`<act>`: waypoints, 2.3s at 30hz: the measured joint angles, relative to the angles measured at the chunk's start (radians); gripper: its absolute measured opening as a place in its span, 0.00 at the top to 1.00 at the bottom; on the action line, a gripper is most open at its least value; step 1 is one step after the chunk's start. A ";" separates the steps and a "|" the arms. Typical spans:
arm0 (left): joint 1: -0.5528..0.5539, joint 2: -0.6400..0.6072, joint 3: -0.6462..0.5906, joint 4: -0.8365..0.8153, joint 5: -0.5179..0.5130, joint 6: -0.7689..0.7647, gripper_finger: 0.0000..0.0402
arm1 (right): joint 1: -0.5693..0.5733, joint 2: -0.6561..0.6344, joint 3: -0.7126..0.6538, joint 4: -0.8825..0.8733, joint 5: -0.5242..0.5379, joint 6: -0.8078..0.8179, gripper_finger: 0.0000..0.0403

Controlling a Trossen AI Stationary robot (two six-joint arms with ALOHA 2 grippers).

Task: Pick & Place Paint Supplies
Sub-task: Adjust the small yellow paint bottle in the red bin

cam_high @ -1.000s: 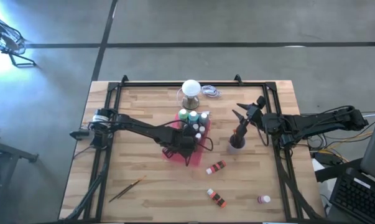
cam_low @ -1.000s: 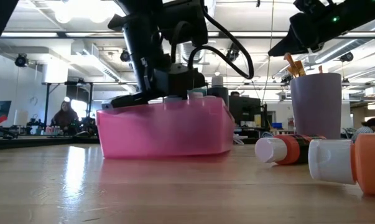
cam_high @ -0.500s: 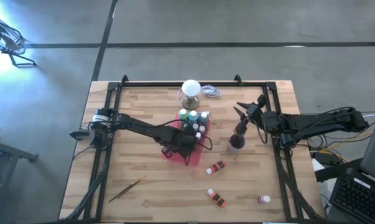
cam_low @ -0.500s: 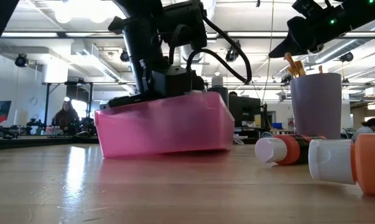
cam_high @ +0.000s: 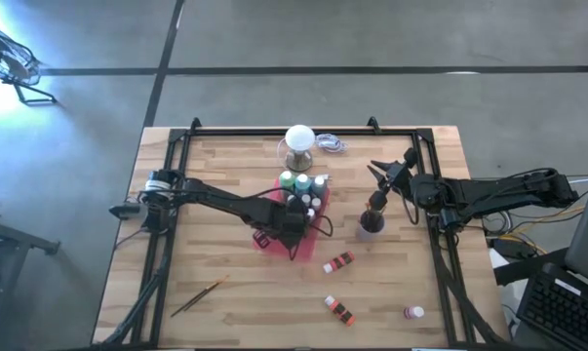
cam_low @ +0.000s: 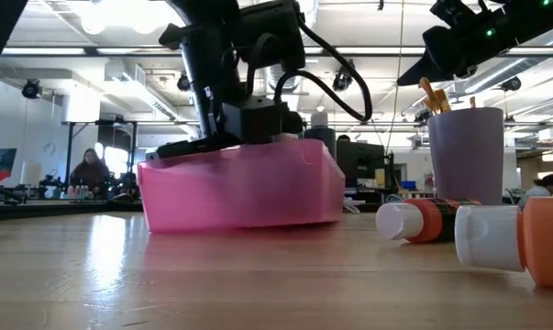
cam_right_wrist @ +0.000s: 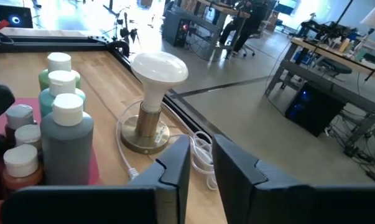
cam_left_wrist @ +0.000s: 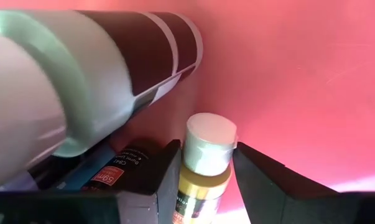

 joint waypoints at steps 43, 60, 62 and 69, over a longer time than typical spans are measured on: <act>-0.053 -0.004 0.082 -0.015 -0.025 -0.119 0.72 | 0.000 0.000 0.000 0.001 0.000 -0.003 0.68; -0.060 -0.088 0.082 0.048 0.126 -0.279 0.72 | 0.000 0.000 -0.006 0.001 0.000 0.000 0.67; -0.059 -0.089 0.081 0.052 0.148 -0.298 0.72 | 0.000 0.000 -0.006 0.001 0.000 0.001 0.69; -0.058 -0.123 0.079 0.059 0.176 -0.331 0.72 | 0.000 0.000 -0.015 0.001 0.000 0.004 0.76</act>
